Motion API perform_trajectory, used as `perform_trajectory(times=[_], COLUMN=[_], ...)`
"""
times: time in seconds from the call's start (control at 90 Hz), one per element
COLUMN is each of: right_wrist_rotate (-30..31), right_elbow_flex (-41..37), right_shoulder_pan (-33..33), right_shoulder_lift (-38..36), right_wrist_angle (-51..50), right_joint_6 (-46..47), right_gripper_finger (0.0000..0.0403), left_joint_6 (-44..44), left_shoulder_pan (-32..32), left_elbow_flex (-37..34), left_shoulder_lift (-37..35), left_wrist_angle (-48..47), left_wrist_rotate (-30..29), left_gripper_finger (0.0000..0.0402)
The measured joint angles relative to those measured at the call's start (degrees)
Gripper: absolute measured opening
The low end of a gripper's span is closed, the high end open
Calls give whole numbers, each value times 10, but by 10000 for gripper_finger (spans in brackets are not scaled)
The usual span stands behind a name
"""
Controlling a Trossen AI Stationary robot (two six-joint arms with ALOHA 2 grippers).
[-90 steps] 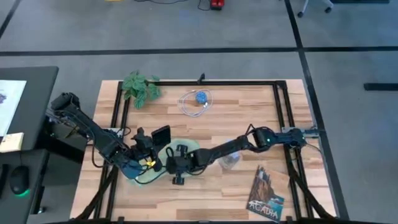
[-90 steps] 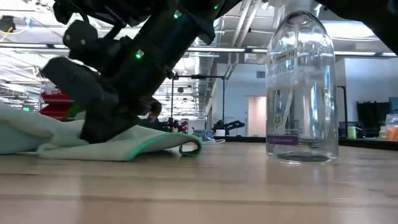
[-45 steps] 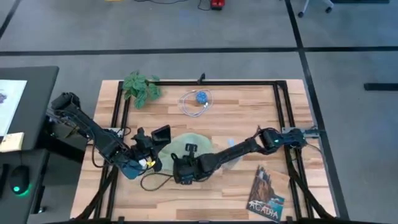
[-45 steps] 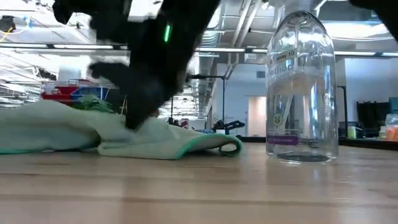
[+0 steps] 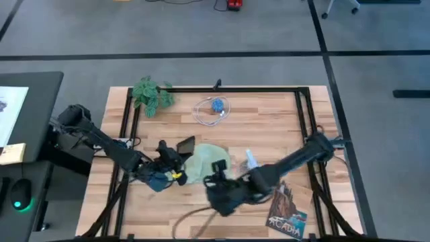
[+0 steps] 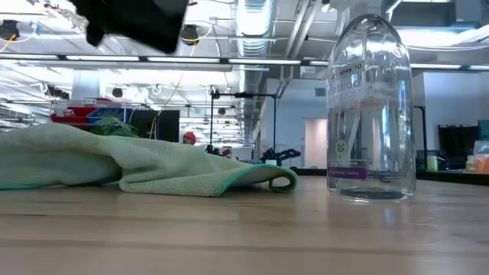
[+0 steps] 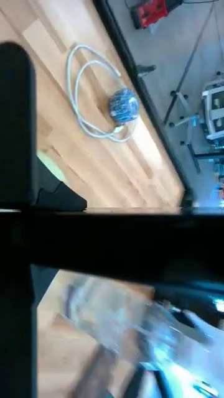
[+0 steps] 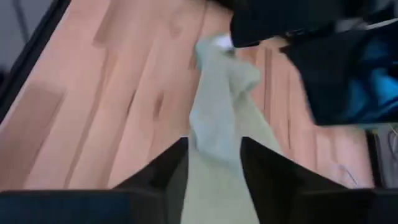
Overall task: Apply microfiber cloth
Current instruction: Adjust the light green microfiber cloth
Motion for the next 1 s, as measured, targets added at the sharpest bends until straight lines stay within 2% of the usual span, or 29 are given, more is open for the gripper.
perform_trajectory(times=[0.189, 0.356, 0.478, 0.589, 0.678, 0.756, 0.844, 1.0], right_wrist_rotate=[7, 63, 115, 134, 150, 168, 168, 171], right_elbow_flex=[-2, -69, -178, -314, -433, -537, -637, -760], right_shoulder_pan=[76, 159, 223, 258, 272, 278, 259, 190], right_shoulder_lift=[-107, -191, -263, -335, -397, -454, -511, -579], right_wrist_angle=[-143, -201, -202, -192, -138, -55, 49, 244], right_joint_6=[95, 229, 351, 479, 543, 553, 523, 337], right_gripper_finger=[177, 172, 167, 172, 188, 210, 239, 292], left_joint_6=[92, 132, 153, 184, 199, 197, 195, 195], left_shoulder_pan=[63, 111, 140, 156, 163, 168, 173, 183], left_elbow_flex=[0, 0, 0, 1, 1, 1, 0, -29], left_shoulder_lift=[82, 145, 186, 214, 226, 226, 226, 226], left_wrist_angle=[145, 238, 297, 350, 386, 386, 386, 450], left_wrist_rotate=[72, 133, 178, 200, 212, 214, 214, 220], left_gripper_finger=[5, 5, 5, 5, 5, 5, 6, 7])
